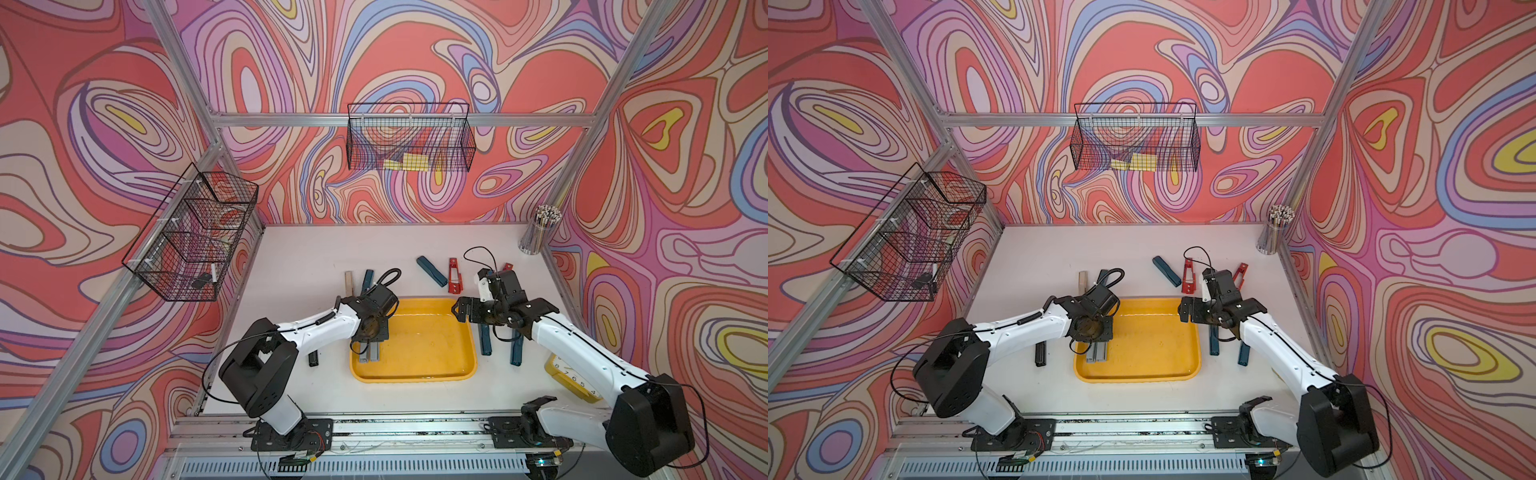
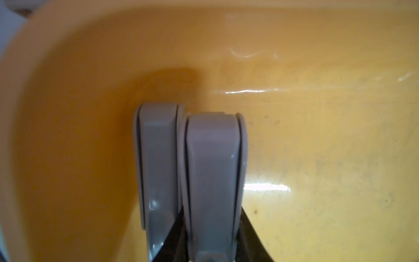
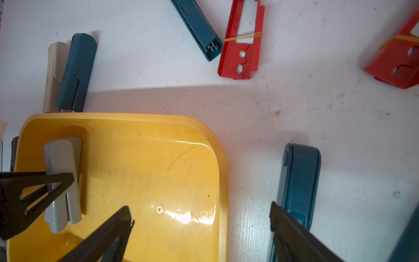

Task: Put the pruning pliers into the storage box
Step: Place the pruning pliers in the storage box.

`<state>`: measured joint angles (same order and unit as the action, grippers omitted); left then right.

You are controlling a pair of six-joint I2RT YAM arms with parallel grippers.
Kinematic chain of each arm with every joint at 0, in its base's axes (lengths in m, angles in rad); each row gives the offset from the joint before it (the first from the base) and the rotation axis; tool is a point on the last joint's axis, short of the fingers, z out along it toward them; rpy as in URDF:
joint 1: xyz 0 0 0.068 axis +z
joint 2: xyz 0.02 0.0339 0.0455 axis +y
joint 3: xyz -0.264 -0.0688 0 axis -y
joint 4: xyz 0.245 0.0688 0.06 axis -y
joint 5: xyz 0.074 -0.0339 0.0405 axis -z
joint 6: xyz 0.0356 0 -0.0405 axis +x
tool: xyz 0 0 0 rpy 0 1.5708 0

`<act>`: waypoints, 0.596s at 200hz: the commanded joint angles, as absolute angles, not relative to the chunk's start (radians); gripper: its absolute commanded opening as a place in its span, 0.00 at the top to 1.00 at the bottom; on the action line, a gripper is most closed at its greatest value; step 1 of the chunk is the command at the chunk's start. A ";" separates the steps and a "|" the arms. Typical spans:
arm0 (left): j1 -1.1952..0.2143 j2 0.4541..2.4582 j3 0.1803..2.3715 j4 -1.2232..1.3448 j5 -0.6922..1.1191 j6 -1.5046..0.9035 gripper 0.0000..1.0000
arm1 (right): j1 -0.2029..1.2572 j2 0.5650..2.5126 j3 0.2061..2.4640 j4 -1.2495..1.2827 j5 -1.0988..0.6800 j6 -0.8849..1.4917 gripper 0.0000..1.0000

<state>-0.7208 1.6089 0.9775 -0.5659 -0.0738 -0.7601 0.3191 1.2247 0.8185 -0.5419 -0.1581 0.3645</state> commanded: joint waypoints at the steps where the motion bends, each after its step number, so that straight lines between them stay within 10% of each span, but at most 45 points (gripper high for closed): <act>1: -0.724 1.629 1.009 -0.614 -0.101 -0.764 1.00 | 0.314 1.205 0.805 -0.532 -0.164 0.370 0.02; 119: -0.743 1.676 1.049 -0.646 -0.108 -0.762 0.92 | 0.314 1.201 0.802 -0.532 -0.166 0.368 0.02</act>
<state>-0.7345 1.6569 1.0199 -0.6025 -0.0868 -0.7593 0.3191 1.2247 0.8181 -0.5385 -0.1581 0.3676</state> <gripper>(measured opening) 0.300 0.984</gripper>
